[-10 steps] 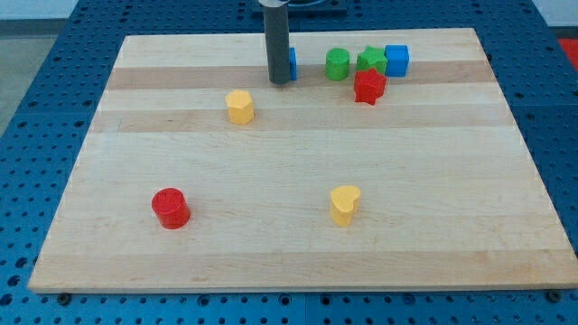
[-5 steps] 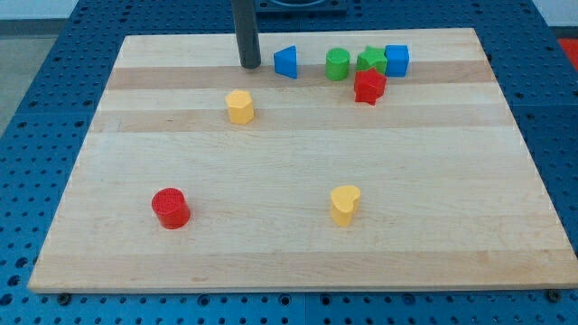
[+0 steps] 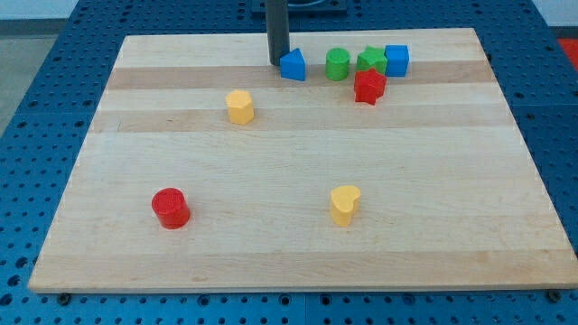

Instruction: Move the blue triangle into the green circle

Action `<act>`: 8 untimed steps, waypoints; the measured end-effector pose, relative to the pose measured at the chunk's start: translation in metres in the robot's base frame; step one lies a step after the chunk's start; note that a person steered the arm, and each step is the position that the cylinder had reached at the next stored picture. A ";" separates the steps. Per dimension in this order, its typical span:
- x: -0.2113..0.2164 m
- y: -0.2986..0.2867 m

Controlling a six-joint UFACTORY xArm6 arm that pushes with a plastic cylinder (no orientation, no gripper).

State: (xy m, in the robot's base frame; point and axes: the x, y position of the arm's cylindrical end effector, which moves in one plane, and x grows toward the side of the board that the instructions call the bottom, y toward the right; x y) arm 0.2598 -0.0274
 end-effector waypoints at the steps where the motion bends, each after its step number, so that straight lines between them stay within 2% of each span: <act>1: 0.000 0.011; 3: -0.003 0.010; 4: -0.002 -0.027; 5: 0.022 -0.041; 6: 0.036 -0.022; 8: 0.036 0.000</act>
State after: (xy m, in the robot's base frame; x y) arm 0.2957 -0.0274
